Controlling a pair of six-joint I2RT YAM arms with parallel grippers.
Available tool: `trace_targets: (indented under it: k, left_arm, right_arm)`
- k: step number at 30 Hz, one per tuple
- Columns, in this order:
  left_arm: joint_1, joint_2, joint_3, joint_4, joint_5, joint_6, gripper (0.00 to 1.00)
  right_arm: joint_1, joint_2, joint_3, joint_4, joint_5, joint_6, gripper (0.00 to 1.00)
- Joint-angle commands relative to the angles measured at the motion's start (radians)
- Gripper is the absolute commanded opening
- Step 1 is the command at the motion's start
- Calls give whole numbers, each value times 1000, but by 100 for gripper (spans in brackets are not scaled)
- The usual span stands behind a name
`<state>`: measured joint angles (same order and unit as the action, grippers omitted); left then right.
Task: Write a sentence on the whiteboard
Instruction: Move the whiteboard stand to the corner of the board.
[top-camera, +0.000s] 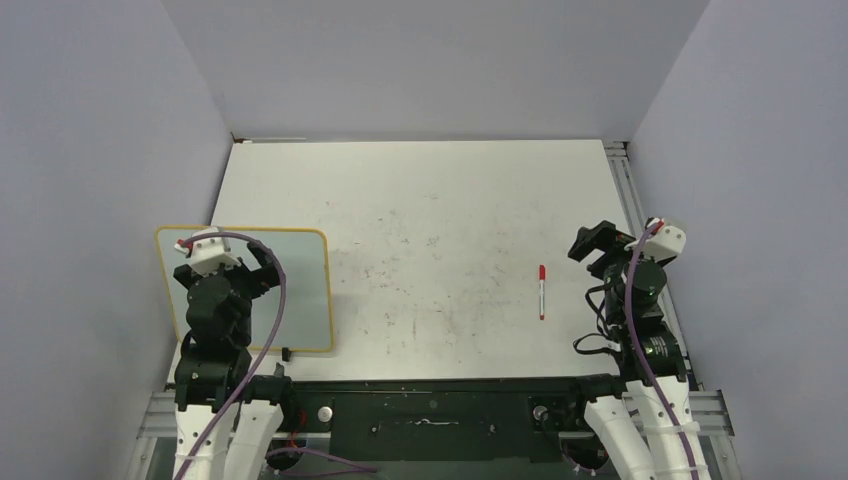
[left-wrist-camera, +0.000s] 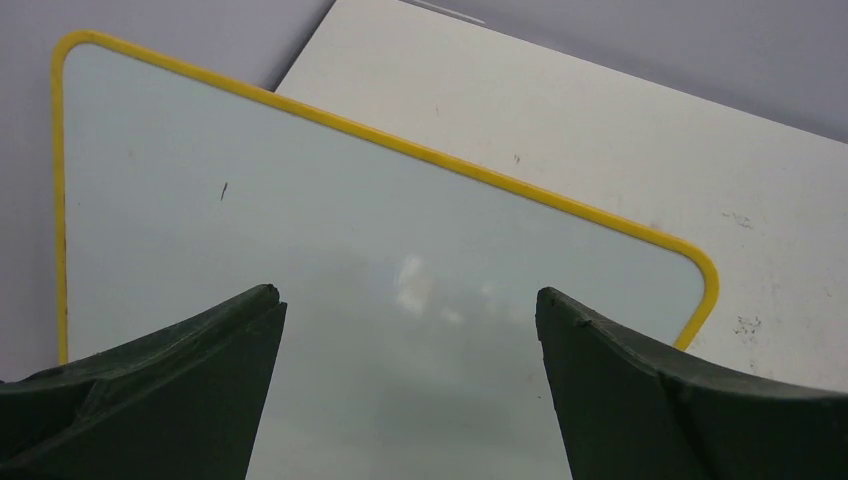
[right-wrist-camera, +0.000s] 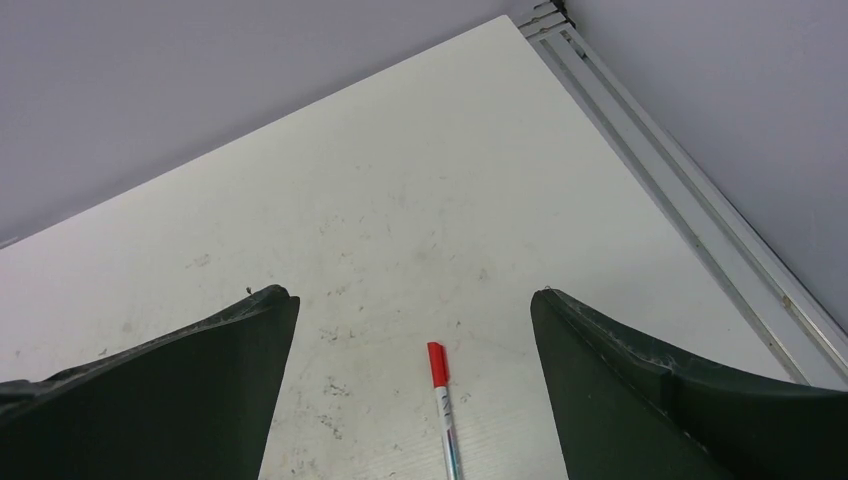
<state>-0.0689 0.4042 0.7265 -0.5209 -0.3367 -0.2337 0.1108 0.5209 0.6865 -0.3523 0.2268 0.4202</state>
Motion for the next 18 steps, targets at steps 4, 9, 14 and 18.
trace_targets:
  k: [4, 9, 14, 18]
  left_arm:
    - [7, 42, 39, 10, -5, -24, 96]
    - [8, 74, 45, 4, 8, -29, 96]
    - [7, 111, 48, -3, 32, -39, 96]
    - [7, 104, 42, -9, 11, -41, 96]
  right_arm:
    - [-3, 4, 18, 63, -96, -29, 90]
    - [-4, 49, -5, 138, -328, -72, 90]
    - [21, 163, -19, 229, -554, -66, 90]
    - [189, 236, -58, 339, -551, -20, 91]
